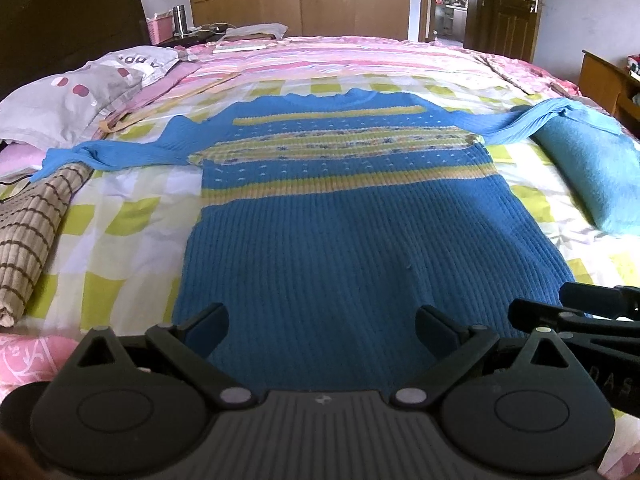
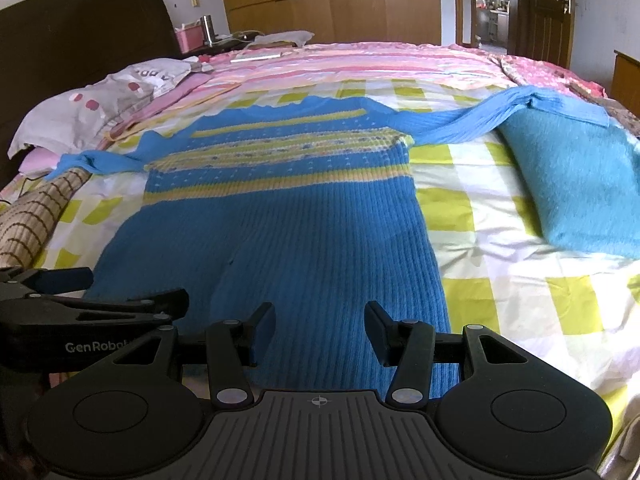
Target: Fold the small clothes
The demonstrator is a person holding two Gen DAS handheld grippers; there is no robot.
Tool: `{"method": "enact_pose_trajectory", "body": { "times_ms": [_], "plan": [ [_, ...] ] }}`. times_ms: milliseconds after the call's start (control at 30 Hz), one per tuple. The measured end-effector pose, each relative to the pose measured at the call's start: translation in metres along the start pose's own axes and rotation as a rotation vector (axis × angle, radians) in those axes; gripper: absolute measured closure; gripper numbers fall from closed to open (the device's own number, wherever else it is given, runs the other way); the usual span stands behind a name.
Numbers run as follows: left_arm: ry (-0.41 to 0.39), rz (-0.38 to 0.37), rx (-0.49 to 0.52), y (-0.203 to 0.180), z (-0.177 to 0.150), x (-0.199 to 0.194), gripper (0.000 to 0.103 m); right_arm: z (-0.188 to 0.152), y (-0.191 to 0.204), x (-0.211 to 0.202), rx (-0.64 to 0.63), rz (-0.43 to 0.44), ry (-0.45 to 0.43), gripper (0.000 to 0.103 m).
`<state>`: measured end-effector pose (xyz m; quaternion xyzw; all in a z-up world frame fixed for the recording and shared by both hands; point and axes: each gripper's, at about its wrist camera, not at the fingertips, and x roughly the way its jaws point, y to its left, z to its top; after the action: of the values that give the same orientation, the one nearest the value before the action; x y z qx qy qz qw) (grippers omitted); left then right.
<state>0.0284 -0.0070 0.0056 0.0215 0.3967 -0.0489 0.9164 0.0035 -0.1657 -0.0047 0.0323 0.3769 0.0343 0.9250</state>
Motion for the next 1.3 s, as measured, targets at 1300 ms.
{"method": "enact_pose_trajectory", "body": {
  "times_ms": [1300],
  "plan": [
    [-0.086, -0.061, 0.032, -0.012, 0.029, -0.01, 0.0, 0.027, -0.023, -0.016, 0.032, 0.009, -0.041, 0.054]
  ]
}}
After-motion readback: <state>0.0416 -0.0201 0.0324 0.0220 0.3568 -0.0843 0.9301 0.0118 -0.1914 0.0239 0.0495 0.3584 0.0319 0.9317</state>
